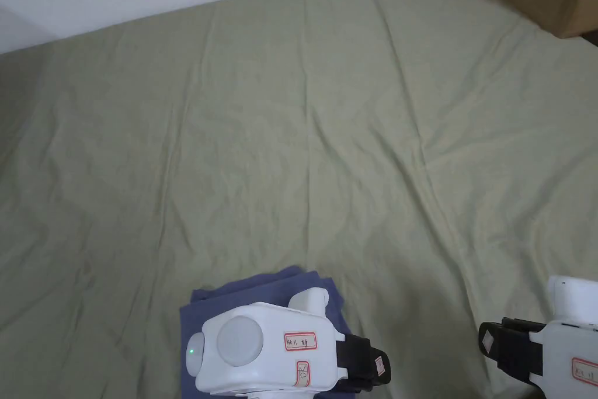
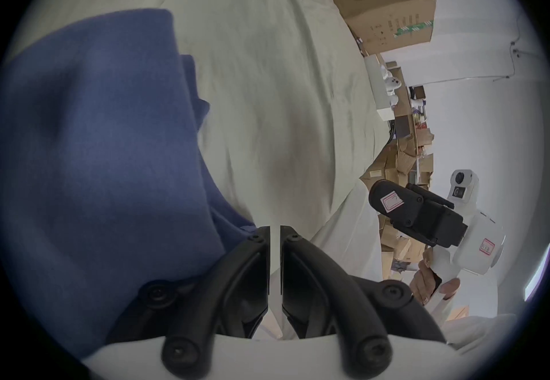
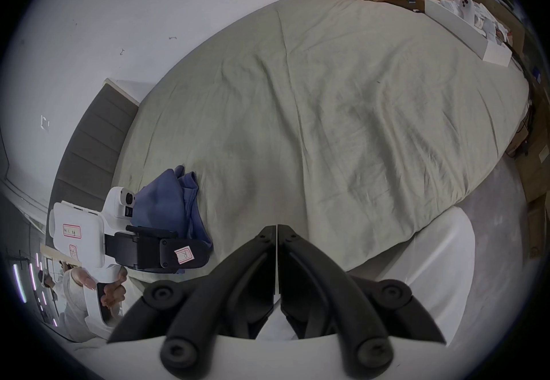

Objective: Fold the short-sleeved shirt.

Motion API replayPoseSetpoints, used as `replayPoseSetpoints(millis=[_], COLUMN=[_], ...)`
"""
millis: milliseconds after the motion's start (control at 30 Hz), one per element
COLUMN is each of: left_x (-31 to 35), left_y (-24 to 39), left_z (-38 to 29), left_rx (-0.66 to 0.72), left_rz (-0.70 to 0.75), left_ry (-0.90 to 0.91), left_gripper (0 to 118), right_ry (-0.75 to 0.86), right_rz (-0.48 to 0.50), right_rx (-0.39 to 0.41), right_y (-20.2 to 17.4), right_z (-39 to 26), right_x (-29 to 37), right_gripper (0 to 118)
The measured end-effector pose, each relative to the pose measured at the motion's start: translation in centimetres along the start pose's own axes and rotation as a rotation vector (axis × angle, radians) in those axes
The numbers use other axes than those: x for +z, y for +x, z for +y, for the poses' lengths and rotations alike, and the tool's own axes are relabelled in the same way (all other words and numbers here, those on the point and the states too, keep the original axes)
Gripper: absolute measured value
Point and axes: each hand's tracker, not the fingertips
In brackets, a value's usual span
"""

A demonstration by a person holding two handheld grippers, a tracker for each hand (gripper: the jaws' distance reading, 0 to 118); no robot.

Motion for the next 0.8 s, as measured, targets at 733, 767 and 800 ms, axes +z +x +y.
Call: replayPoseSetpoints(millis=[733,767,800], left_x=[17.7,17.0,15.9], left_y=[-19.4,-19.8,-19.8], left_z=[-8.4,-8.0,-7.4], left_rx=[0.545,0.552,0.549], left_rz=[-0.206,-0.238,-0.277], left_ry=[0.477,0.473,0.457], left_gripper=[93,93,93], right_ry=[-0.196,-0.2,-0.207], right_rz=[0.119,0.123,0.147], right_rx=[0.495,0.484,0.454], right_y=[-15.8,-15.5,-15.1], right_z=[-0.2,0.0,0.4], right_x=[-11.8,-11.6,-11.3], right_gripper=[1,1,1])
